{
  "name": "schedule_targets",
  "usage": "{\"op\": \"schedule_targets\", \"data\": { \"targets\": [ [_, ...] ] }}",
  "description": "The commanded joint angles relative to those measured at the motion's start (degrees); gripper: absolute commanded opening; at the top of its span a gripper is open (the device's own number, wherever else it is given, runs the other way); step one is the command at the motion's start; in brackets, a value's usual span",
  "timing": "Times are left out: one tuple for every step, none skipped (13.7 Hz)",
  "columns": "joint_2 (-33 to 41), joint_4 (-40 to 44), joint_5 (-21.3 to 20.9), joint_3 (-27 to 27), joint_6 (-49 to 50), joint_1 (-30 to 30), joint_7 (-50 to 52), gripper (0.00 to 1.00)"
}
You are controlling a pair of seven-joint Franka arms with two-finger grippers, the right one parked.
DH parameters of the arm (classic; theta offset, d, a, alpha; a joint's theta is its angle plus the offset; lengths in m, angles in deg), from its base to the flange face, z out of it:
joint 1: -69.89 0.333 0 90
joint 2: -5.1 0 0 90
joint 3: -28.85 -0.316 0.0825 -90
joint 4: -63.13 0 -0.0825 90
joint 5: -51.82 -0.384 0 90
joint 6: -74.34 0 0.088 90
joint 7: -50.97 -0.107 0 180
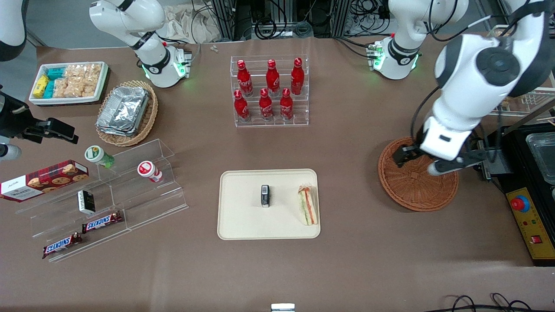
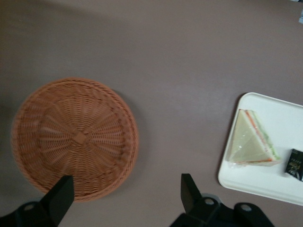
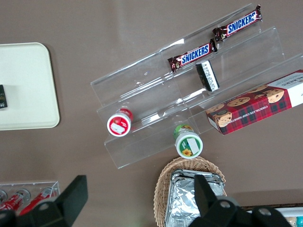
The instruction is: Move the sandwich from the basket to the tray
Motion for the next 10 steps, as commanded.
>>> {"op": "schedule_targets", "data": {
  "targets": [
    [2.49,-0.7,0.19,0.65,1.16,6.48,-9.67,1.0],
    [0.83,2.37,0.28,0.65,3.87,9.12,-13.37,1.0],
    [-1.19,6.49,0.28,0.65,5.82,10.28,-15.33,1.0],
    [-3.64,10.44,0.11,0.65,7.58,10.46,-15.34,1.0],
    [-6.19,14.14,-0.24,0.65,9.07,10.47,-15.08,1.0],
    [-8.57,17.31,-0.25,0.65,10.22,10.55,-14.99,1.0],
    [-10.5,19.43,0.02,0.65,11.54,11.25,-15.08,1.0],
    [-11.13,20.41,0.28,0.65,12.59,11.78,-15.08,1.0],
    [-11.14,20.42,0.28,0.65,12.69,11.78,-15.08,1.0],
    [-11.14,20.5,0.11,0.65,12.78,11.78,-15.08,1.0]
  ]
}}
